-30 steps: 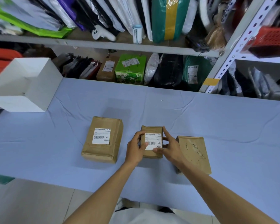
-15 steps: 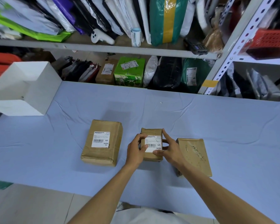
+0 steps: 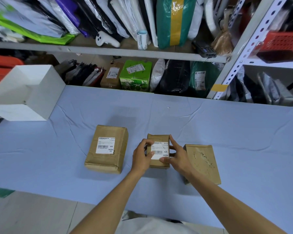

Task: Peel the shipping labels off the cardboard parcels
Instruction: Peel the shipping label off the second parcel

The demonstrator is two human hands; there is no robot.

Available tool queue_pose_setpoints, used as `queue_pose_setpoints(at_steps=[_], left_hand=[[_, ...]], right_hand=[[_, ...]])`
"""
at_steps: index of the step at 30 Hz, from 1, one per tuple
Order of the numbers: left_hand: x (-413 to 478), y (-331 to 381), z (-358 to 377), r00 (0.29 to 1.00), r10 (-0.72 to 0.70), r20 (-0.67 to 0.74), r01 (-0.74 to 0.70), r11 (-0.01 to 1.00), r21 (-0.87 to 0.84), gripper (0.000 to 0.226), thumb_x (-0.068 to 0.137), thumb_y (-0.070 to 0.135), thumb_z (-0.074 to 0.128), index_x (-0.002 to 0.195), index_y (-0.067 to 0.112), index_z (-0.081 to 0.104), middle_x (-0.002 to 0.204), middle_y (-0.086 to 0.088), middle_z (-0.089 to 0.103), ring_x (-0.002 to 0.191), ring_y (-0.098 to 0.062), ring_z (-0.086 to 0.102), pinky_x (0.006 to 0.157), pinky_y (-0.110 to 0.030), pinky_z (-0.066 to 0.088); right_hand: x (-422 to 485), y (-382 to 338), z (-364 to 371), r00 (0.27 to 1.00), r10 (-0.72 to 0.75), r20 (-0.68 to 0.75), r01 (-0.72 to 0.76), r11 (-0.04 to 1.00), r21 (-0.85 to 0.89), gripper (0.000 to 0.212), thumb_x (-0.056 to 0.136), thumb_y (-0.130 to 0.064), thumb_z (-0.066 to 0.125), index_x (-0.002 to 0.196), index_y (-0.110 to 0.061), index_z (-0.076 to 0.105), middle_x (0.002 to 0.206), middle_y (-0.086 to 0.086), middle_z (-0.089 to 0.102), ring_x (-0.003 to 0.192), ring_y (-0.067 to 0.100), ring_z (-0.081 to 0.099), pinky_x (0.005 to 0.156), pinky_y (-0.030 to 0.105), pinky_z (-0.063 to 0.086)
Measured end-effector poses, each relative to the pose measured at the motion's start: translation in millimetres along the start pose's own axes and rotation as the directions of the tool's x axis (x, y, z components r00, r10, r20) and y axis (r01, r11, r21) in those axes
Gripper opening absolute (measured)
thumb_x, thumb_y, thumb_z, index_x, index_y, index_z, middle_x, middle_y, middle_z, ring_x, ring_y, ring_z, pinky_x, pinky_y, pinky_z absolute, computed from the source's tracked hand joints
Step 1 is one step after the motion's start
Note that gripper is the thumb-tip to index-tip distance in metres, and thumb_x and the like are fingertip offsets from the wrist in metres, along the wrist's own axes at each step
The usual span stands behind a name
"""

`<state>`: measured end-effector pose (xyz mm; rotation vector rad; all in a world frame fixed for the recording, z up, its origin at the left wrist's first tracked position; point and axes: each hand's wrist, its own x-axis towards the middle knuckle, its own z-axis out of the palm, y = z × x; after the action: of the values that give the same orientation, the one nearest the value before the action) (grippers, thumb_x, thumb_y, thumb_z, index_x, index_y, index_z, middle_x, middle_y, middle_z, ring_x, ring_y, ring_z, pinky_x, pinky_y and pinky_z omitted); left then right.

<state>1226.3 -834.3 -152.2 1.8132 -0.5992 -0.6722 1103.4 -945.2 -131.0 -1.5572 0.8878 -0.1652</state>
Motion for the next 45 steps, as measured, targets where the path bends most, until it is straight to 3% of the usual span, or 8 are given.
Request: queue_pose_setpoints(at_steps=[6,15,21,27,34,37,41,45], left_hand=[[-3.2,4.9,0.0,1.000,-0.031,-0.004,0.030,0.998,-0.048,0.038,0.085,-0.006,0.063,0.110,0.022,0.053,0.124,-0.004,0.060,0.117,-0.016,0.057,0.078,-0.017,0.056],[-2.9,8.3,-0.4,0.999,-0.037,-0.008,0.036,0.999,-0.037,0.033,0.083,-0.008,0.064,0.107,0.014,0.058,0.122,-0.003,0.060,0.113,-0.015,0.057,0.076,-0.011,0.053],[-1.0,5.0,-1.0,0.999,-0.024,-0.033,0.025,0.999,0.027,0.025,0.082,-0.005,0.067,0.088,0.017,0.057,0.111,0.000,0.062,0.110,-0.016,0.060,0.077,-0.015,0.054],[1.8,12.9,-7.0,0.999,-0.037,0.002,0.037,0.999,-0.018,0.037,0.078,-0.007,0.070,0.105,0.013,0.054,0.113,0.002,0.062,0.106,-0.010,0.058,0.078,-0.019,0.057],[10.4,13.9,-8.1,0.996,-0.041,-0.075,0.041,0.999,0.005,0.008,0.087,0.010,0.066,0.090,0.017,0.062,0.101,0.003,0.067,0.092,-0.011,0.065,0.066,-0.014,0.054],[12.9,13.3,-7.3,0.995,-0.039,-0.090,0.043,0.998,0.039,0.009,0.084,0.012,0.070,0.087,0.017,0.062,0.101,0.001,0.067,0.087,-0.013,0.067,0.067,-0.023,0.057],[13.8,14.9,-5.2,0.993,-0.052,-0.104,0.061,0.995,0.079,0.016,0.083,0.012,0.072,0.079,0.024,0.062,0.101,-0.001,0.066,0.088,-0.016,0.066,0.064,-0.020,0.054],[14.4,15.1,-4.2,0.992,-0.042,-0.116,0.055,0.993,0.104,0.022,0.082,0.017,0.073,0.073,0.031,0.059,0.098,0.000,0.065,0.087,-0.016,0.066,0.068,-0.026,0.056]], right_hand=[[-2.2,-1.6,-0.3,1.000,0.003,0.003,-0.003,1.000,0.003,0.106,0.071,0.003,0.078,0.151,-0.030,0.017,0.118,0.001,0.063,0.095,0.017,0.068,0.071,0.026,0.059],[-3.4,-1.7,-0.4,1.000,0.000,0.001,0.000,1.000,-0.010,0.106,0.071,0.001,0.079,0.151,-0.031,0.017,0.113,-0.003,0.063,0.094,0.017,0.068,0.071,0.026,0.059],[-5.1,-4.4,-0.6,1.000,0.004,0.002,-0.004,1.000,0.000,0.105,0.072,0.005,0.077,0.151,-0.029,0.017,0.117,-0.001,0.061,0.091,0.014,0.067,0.063,0.019,0.055],[-5.0,-3.9,-1.5,1.000,0.009,0.002,-0.009,1.000,-0.012,0.105,0.072,0.003,0.078,0.152,-0.028,0.017,0.117,-0.003,0.061,0.096,0.016,0.067,0.069,0.023,0.058],[-5.3,-4.6,-0.4,1.000,0.023,-0.002,-0.023,1.000,0.004,0.105,0.071,0.006,0.076,0.151,-0.029,0.018,0.115,-0.003,0.061,0.092,0.017,0.067,0.062,0.018,0.055],[-5.9,-5.2,0.7,1.000,0.020,-0.004,-0.020,1.000,-0.001,0.105,0.071,0.007,0.076,0.151,-0.029,0.017,0.118,-0.002,0.060,0.092,0.017,0.066,0.062,0.018,0.055],[-7.1,-5.2,0.8,1.000,0.016,-0.005,-0.016,1.000,0.001,0.106,0.071,0.007,0.077,0.151,-0.029,0.017,0.121,0.000,0.059,0.093,0.016,0.066,0.062,0.019,0.055],[-7.9,-3.8,0.9,1.000,0.013,-0.015,-0.013,1.000,0.013,0.106,0.070,0.008,0.077,0.150,-0.031,0.019,0.124,0.001,0.058,0.093,0.014,0.067,0.064,0.019,0.056]])
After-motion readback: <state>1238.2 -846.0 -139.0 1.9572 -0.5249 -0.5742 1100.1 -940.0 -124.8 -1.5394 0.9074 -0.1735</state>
